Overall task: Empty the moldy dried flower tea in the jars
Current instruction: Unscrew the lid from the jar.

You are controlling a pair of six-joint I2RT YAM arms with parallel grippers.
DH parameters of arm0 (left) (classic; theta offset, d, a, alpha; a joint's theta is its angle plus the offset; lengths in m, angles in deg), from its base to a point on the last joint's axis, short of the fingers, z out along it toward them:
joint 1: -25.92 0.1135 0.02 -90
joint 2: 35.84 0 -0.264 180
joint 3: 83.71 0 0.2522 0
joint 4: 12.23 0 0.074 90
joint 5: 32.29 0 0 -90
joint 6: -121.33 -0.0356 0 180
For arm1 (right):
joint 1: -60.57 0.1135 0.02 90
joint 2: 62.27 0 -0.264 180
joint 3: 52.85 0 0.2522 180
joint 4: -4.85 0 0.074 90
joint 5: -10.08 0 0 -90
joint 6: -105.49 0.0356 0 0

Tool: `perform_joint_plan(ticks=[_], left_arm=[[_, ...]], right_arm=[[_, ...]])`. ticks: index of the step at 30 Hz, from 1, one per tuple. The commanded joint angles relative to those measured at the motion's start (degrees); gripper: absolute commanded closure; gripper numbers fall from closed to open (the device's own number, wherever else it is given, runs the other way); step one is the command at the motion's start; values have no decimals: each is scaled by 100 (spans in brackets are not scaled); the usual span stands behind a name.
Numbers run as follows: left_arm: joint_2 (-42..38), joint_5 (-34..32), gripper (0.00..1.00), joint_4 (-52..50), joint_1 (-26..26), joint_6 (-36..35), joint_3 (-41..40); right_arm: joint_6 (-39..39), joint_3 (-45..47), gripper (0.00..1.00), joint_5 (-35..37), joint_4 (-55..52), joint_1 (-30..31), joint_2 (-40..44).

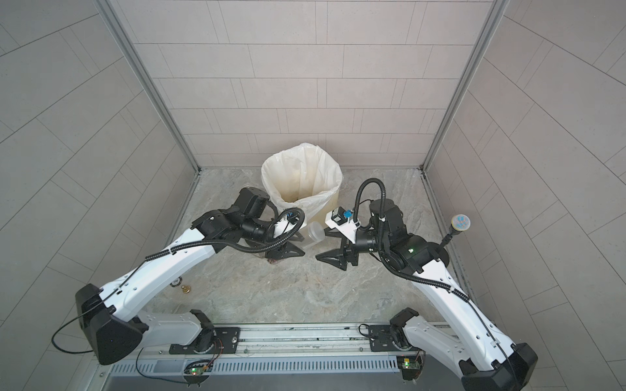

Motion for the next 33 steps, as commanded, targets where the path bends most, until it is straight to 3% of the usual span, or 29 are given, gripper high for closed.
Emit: perform_joint_plan(ticks=[1, 5, 9, 14, 20, 27, 30, 33], left_arm=[[-204, -289, 54, 585, 20, 100, -191], [-350, -492, 54, 839, 11, 146, -351], [-353, -598, 54, 786, 14, 102, -374], [-334, -603, 54, 740, 0, 91, -385], [-291, -596, 54, 650, 1, 91, -357], [-243, -535, 54, 618, -5, 109, -283], [-204, -448, 54, 567, -3, 100, -244], [-199, -320, 54, 521, 0, 21, -245]], right_arm=[[1557, -328, 18, 260, 134, -20, -169], [2762, -701, 24, 158, 122, -32, -605], [3311, -900, 30, 102, 108, -31, -852], [2768, -1390, 31, 279, -795, -23, -1162], [2567, -1705, 32, 252, -1044, -24, -1249], [1916, -1794, 43, 198, -1745, -23, -1377], [1573, -1836, 55, 303, -1941, -36, -1393], [908, -1882, 58, 335, -2098, -31, -1407]])
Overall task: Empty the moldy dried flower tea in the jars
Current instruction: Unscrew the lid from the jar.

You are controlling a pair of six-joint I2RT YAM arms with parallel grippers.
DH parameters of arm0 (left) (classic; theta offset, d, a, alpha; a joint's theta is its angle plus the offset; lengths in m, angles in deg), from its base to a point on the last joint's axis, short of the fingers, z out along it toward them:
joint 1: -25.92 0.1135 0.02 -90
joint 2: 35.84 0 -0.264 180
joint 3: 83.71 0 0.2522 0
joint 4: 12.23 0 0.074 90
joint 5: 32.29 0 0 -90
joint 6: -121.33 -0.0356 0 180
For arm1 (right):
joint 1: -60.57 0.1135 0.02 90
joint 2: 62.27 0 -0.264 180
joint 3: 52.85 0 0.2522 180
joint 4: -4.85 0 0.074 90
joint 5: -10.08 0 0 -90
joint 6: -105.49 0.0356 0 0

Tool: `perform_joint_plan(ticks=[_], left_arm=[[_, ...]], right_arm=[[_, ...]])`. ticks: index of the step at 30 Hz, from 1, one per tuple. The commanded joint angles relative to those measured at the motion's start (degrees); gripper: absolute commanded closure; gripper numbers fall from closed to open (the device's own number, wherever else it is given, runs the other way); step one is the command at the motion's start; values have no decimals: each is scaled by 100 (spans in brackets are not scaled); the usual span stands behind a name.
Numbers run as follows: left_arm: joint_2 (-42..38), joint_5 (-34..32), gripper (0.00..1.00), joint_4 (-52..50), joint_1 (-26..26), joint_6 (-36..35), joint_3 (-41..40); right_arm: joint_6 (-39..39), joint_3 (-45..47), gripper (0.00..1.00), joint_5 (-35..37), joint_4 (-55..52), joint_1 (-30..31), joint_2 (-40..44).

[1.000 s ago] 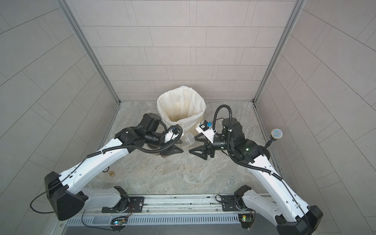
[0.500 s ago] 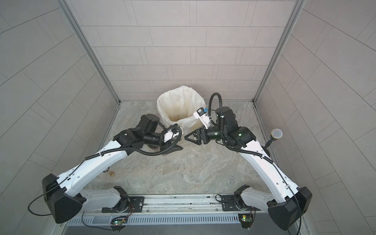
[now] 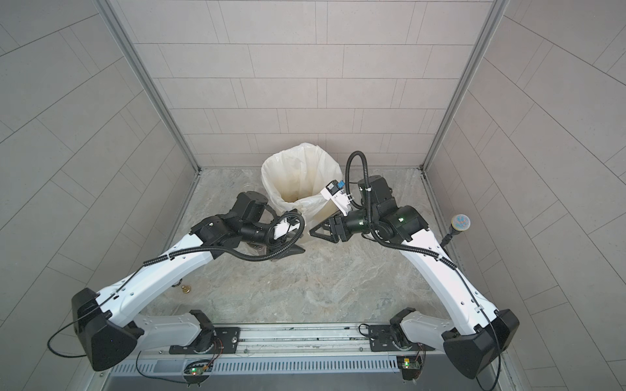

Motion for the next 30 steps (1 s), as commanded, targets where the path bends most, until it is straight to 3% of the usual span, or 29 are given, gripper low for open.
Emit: perform_joint_plan(ticks=[1, 9, 13, 16, 18, 22, 24, 26, 30], left_arm=[[-15, 240, 54, 10, 19, -56, 105], [99, 690, 53, -529, 25, -566, 267], [120, 817, 53, -519, 18, -658, 275], [134, 860, 54, -497, 22, -669, 280], [137, 847, 54, -492, 26, -673, 268], [43, 735, 54, -340, 25, -643, 147], [-3, 680, 54, -241, 20, -623, 71], [-44, 628, 54, -109, 23, -574, -3], [-42, 608, 54, 28, 20, -548, -85]], right_arm=[[-1103, -47, 59, 237, -459, 7, -10], [-3299, 870, 63, 550, 600, 75, 547], [-5025, 953, 66, 364, 172, 110, 616], [-5581, 969, 66, 597, 142, 224, 658], [-5602, 959, 60, 580, 204, 255, 681], [-4787, 1031, 33, 586, 567, 255, 793], [-4320, 1011, 25, 489, 634, 240, 847], [-3976, 991, 19, 284, 633, 215, 909], [-3286, 988, 18, -50, 853, 152, 955]])
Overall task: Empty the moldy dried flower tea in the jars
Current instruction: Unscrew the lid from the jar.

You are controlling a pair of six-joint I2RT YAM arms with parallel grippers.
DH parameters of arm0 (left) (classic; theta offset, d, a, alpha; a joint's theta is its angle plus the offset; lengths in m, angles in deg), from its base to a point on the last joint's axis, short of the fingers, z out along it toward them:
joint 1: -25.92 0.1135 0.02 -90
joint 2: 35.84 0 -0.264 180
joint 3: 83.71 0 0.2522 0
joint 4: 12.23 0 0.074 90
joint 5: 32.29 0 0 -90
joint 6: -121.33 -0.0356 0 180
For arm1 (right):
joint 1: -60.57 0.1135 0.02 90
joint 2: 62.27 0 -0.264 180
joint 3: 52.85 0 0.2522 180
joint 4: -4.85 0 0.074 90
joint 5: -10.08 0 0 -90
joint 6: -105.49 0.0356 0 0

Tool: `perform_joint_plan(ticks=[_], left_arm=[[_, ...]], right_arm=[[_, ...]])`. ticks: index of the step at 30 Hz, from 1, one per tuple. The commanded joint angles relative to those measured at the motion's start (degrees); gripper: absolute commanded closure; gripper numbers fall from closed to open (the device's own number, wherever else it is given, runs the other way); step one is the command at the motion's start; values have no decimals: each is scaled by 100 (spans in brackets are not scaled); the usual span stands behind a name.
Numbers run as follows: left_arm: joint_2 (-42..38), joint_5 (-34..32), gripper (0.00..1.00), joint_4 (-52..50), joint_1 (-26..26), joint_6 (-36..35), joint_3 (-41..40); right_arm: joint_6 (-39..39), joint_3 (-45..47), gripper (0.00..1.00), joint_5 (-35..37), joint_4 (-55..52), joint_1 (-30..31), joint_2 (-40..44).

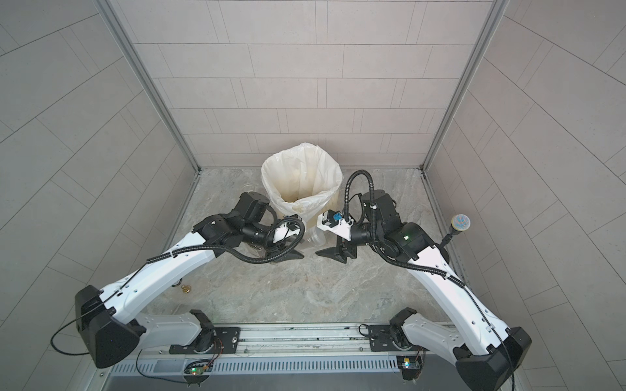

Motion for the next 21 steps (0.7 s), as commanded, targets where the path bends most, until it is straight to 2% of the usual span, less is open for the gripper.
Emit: perform_joint_plan(ticks=[1, 10, 15, 21], left_arm=[[-103, 104, 54, 260, 21, 34, -80], [-147, 111, 54, 370, 21, 38, -122], [-166, 123, 55, 474, 24, 95, -142], [-152, 86, 55, 487, 25, 97, -166]], right_arm=[[816, -27, 19, -409, 324, -41, 125], [2050, -55, 18, -1106, 1071, -67, -128], [2120, -56, 21, -1176, 1106, -71, -242], [2160, -60, 31, -1447, 1080, -103, -248]])
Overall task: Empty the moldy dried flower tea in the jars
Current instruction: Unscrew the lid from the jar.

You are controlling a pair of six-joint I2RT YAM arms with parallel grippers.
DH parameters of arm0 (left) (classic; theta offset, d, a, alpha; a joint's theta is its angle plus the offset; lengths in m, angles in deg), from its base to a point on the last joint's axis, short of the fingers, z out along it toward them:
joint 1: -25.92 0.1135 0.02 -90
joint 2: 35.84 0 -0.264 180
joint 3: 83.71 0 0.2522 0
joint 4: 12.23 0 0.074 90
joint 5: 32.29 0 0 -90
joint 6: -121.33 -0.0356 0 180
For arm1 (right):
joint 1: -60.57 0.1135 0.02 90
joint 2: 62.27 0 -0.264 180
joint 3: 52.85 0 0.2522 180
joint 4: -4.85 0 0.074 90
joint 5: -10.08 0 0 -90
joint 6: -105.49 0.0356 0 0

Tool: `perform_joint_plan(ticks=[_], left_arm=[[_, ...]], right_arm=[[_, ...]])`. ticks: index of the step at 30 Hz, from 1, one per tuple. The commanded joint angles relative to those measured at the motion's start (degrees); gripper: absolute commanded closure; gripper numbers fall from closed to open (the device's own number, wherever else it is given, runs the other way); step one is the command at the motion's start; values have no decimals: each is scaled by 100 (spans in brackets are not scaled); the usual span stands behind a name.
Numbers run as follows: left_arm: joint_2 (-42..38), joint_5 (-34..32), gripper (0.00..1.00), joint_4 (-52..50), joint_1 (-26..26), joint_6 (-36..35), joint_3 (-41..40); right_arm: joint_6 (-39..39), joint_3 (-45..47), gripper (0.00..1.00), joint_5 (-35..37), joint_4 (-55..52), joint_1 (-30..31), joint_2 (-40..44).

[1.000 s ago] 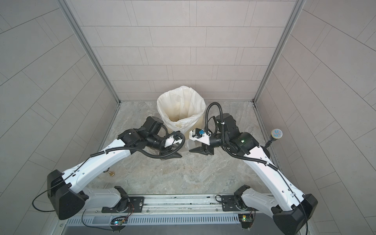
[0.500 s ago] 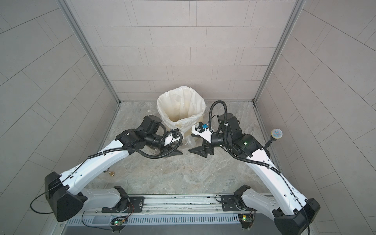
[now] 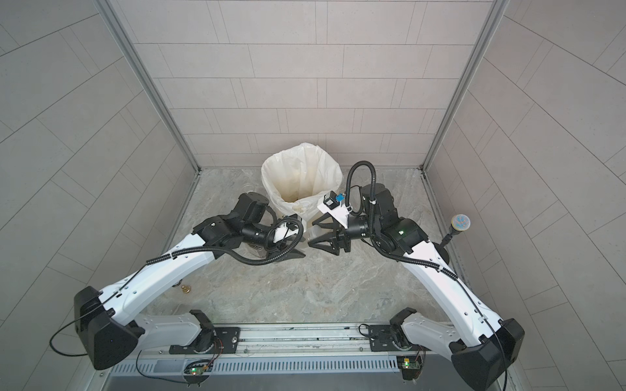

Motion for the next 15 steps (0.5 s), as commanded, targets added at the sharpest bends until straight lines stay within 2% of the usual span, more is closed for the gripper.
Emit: perform_joint_plan(ticks=[1, 7, 15], left_arm=[[-107, 59, 55, 198, 27, 38, -37], [-181, 39, 56, 296, 23, 73, -69], [-204, 13, 57, 359, 28, 117, -135]], right_arm=[[73, -64, 34, -473, 97, -25, 50], [163, -13, 46, -557, 97, -112, 34], [567, 13, 56, -649, 463, -285, 57]])
